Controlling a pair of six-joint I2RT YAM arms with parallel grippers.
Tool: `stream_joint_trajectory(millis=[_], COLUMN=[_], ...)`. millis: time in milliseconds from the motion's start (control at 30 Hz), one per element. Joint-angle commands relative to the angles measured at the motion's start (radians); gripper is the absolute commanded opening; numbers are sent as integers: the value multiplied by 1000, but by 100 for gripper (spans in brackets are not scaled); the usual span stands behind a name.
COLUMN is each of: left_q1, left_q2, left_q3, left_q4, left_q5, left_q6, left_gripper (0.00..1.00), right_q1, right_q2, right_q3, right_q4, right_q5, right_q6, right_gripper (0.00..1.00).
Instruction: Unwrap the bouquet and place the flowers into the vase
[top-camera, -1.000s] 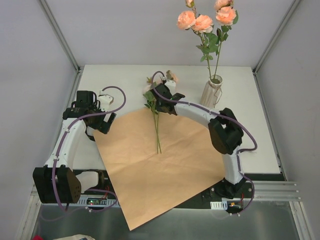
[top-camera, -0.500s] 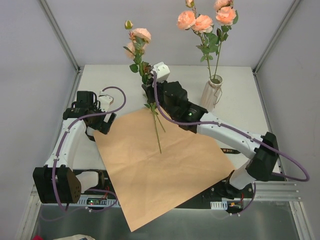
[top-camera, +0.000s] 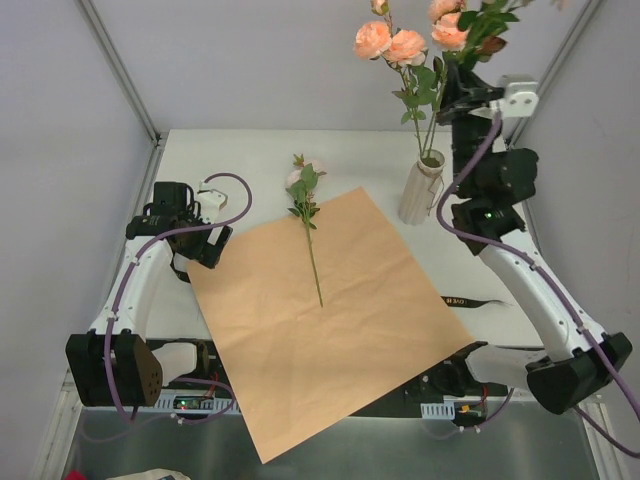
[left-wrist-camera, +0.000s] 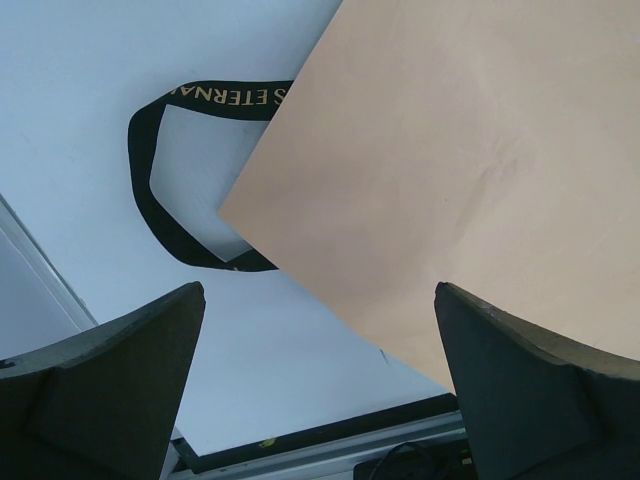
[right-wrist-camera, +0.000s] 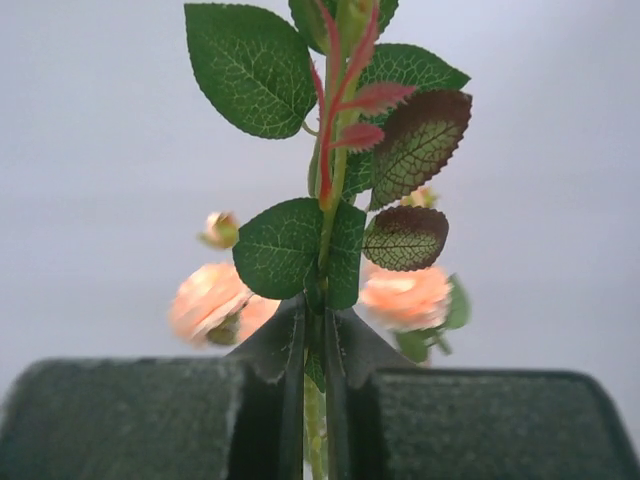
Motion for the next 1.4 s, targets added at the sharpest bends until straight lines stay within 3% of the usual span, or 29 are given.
stream_joint_trajectory(millis=[0,333,733,933,967,1000,1033,1100,1367], left_q1=[11,11,11,9,11,11,9,11,11], left_q2=[6,26,44,49,47,45,44,42,29], left_q3=[20,41,55,59,58,56,53,50,50], left_q4=[-2,-2,-7,-8,-7,-8,-8,-7,-8], left_q5=[2,-1,-10,-7,-7,-4,-4,-4,7], left_q6=[-3,-1,-1,-4,-4,-4,-4,-6,-18], left_gripper=[99,99,99,99,99,99,99,99,99], right_q1=[-100,-258,-320,-321,-321,-320,-318,-306,-165], right_q2=[-58,-9,140,157,143,136,125,87,-77], right_q3=[-49,-119,-98,-176,-187,-210,-220,-254,-297], right_q4=[124,155,221,206,178,164,150,104,-79], right_q5=[-34,-61,-66,-104,-109,-115,-124,-138,-88], right_q6=[101,216,241,258,264,270,279,282,212], right_gripper=[1,1,1,1,6,31,46,62,68])
